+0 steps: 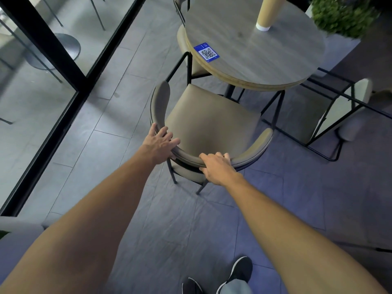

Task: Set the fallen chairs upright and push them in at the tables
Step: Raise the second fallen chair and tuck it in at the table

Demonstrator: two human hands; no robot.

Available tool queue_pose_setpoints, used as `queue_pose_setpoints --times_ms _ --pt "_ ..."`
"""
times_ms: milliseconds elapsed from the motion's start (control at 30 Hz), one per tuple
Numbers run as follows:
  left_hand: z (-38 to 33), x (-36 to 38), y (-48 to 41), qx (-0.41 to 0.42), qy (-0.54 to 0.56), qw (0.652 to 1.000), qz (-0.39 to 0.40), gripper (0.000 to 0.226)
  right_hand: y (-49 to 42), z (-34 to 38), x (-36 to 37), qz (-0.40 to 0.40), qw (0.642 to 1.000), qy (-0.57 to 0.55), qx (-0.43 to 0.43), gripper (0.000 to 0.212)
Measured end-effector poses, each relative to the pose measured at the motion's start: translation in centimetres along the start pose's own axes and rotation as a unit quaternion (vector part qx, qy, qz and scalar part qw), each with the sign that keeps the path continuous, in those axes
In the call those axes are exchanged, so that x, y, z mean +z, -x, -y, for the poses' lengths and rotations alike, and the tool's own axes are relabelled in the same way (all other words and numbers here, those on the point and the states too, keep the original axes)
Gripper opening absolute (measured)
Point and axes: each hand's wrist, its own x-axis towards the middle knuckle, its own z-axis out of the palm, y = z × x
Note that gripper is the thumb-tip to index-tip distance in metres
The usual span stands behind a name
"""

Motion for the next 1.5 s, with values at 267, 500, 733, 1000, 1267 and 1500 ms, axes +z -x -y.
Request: queue_pose_setpoints --times_ms 267,500,733,1000,1267,1500 --pt "2.1 0.1 -1.7 -0.006 -0.015 1.0 0.022 0.056 -1.6 1.2 -0.7 0.003 1.0 -0.01 0.008 0.022" --pt "3.0 0.4 -2.0 0.004 -0.018 1.0 0.005 0.058 -2.6 1.6 -1.3 0.024 0.999 -0.023 0.012 0.019" --pt "3.1 0.1 -1.8 0.009 -0.021 1.0 0.011 0.061 -2.7 2.0 -1.4 0.031 0.999 -0.018 0.022 0.018" --pt "3.1 0.0 -1.6 0.009 -0.02 1.0 0.003 0.061 -2.7 2.1 -1.8 0.044 0.999 -0.02 0.023 0.018" --pt "2.1 0.3 -0.8 0.005 -0.026 0.999 -0.028 0.057 -2.2 2.1 -0.9 0.013 0.998 -0.028 0.047 0.019" --pt "-4.1 -0.4 1.4 0.028 0.042 0.998 -0.031 0.061 -1.0 2.7 -0.6 -0.019 0.997 -0.033 0.074 0.032"
